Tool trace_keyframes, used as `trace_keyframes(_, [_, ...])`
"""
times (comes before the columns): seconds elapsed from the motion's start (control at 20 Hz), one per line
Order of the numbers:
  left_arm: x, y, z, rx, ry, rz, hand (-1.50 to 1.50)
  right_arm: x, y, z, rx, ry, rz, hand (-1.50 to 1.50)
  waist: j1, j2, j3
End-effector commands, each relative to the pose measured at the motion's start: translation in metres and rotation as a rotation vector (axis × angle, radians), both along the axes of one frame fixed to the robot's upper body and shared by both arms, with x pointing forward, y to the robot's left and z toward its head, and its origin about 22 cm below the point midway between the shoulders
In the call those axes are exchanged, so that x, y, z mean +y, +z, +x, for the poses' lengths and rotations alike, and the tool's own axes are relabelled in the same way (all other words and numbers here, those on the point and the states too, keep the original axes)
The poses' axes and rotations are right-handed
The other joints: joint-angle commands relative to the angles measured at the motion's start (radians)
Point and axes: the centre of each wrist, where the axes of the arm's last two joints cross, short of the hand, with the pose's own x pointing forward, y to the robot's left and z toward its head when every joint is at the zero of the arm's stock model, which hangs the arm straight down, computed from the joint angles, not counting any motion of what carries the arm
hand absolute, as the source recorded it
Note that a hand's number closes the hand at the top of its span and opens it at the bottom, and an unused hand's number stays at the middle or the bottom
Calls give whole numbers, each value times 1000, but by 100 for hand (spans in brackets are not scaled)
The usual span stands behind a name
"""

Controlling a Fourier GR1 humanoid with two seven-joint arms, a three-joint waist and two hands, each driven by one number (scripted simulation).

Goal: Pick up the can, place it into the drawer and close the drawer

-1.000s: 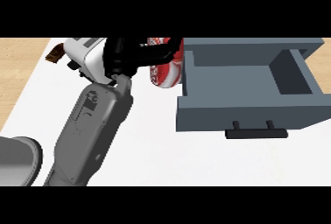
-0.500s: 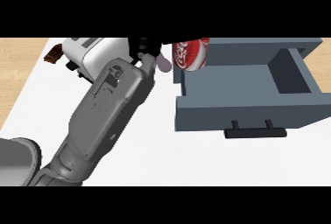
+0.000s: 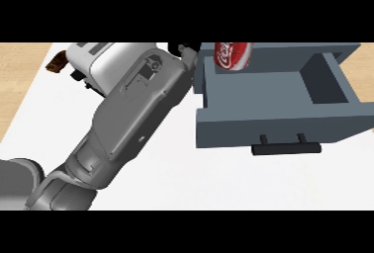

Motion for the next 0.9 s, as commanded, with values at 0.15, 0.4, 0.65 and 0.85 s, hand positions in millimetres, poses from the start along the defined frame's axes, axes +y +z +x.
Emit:
trace_keyframes(0.15, [-17, -8, 2, 19, -7, 22, 150, 0, 9, 4, -8, 13, -16, -150, -14, 3, 0])
trace_keyframes(0.4, [-29, -5, 2, 30, 12, 46, 150, 7, -2, 14, -17, 17, 8, -150, -28, 7, 1])
trace_keyframes(0.65, [-33, -11, 4, 58, 19, 53, 150, -7, 11, 24, -21, 36, -10, -150, -36, 10, 1])
trace_keyframes(0.85, [-35, -16, 5, 81, 53, 83, 150, 4, 14, 18, -7, 20, -16, -150, -39, 9, 1])
